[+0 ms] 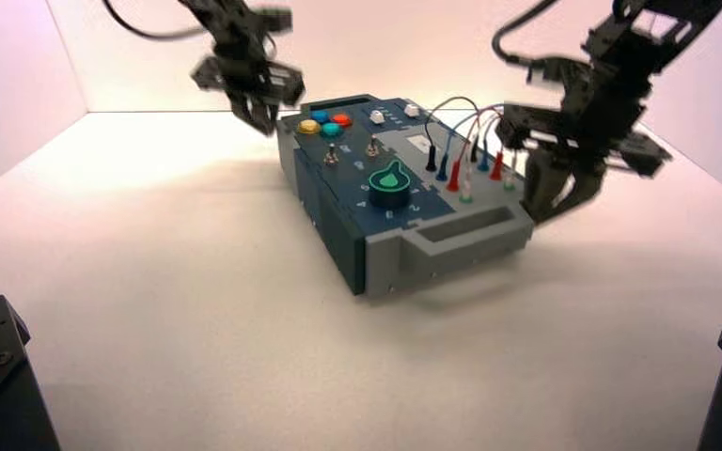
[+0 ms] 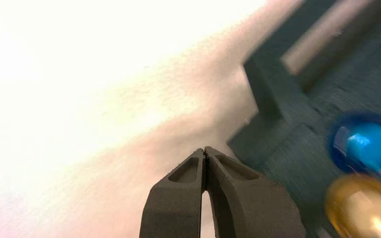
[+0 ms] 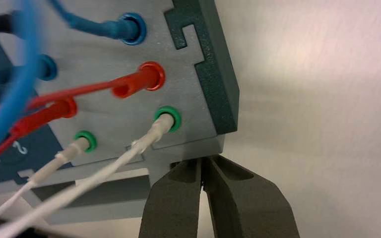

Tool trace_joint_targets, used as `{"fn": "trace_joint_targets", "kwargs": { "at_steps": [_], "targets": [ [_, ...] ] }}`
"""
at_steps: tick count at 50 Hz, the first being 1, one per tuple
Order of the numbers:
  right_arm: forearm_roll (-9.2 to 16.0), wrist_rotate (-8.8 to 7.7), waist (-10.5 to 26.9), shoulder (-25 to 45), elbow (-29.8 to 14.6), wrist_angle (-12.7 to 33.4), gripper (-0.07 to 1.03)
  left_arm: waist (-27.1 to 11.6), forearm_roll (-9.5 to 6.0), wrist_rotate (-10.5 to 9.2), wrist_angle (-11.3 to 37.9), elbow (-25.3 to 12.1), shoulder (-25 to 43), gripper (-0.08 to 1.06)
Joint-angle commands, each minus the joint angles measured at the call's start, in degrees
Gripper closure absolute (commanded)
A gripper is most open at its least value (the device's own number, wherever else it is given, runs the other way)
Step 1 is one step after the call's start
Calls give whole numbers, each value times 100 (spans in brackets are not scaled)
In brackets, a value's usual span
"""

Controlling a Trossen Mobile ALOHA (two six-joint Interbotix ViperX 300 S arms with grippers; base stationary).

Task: Rotate the box clockwise.

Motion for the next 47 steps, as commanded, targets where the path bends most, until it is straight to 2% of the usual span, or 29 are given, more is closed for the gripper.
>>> {"fn": "trace_joint_targets", "kwargs": {
  "at_steps": [1, 10, 22, 37, 47],
  "targets": [
    [-35, 18, -26, -343, -439, -316, 99, 53, 26, 26, -202, 220, -905, 101],
    [-132, -44, 0, -589, -668, -554, 99, 35, 18, -35, -229, 615, -1714, 101],
    [-255, -88, 18, -923, -642, -729, 99, 9, 18, -62, -255, 1169, -2540, 101],
    [-334, -114, 149, -1195, -457, -940, 99, -132, 9, -97, -378, 1687, -2927, 101],
    [-378, -123, 202, -1336, -352, -932, 99, -141, 9, -97, -527, 1872, -3032, 101]
  ]
}}
